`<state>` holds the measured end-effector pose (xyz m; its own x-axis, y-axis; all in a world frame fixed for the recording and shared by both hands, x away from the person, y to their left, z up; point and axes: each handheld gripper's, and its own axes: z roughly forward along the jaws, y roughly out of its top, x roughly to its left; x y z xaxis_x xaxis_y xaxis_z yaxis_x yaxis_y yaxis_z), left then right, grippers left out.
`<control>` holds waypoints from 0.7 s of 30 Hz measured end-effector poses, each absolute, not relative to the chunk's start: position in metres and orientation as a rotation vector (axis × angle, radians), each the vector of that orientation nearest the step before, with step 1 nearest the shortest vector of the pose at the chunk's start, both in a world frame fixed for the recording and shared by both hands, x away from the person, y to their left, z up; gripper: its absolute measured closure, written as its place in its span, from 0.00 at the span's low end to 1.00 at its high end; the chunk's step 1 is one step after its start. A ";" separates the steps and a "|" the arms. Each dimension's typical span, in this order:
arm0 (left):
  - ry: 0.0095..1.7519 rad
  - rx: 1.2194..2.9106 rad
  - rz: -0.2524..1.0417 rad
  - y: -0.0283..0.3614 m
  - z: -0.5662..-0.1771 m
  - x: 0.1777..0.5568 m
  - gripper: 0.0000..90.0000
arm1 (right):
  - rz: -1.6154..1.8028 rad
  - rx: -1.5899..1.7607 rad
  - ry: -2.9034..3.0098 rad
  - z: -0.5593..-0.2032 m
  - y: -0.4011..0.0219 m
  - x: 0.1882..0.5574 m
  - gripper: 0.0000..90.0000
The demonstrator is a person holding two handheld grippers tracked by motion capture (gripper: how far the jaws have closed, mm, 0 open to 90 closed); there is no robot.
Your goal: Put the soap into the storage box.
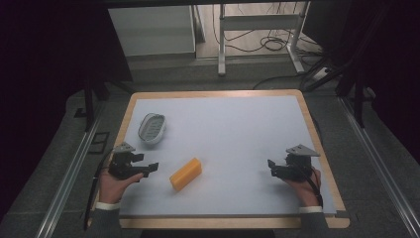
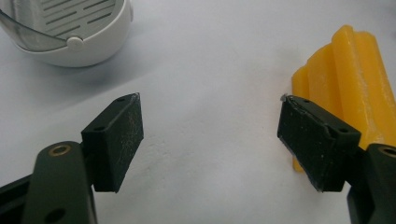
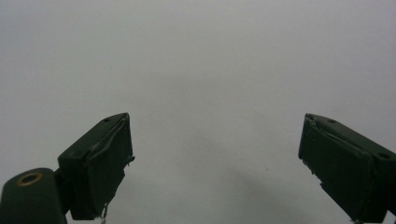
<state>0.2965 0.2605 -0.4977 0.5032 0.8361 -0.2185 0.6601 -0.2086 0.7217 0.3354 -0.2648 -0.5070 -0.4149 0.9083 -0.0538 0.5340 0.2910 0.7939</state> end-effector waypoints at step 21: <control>1.244 1.989 0.283 0.249 -0.483 0.290 0.28 | 1.046 1.306 2.056 -0.512 -0.275 0.332 0.11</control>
<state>0.2899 0.2487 -0.4830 0.5008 0.8428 -0.1973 0.6748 -0.2374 0.6987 0.3315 -0.2746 -0.5118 -0.4249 0.9052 0.0000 0.5332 0.2503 0.8082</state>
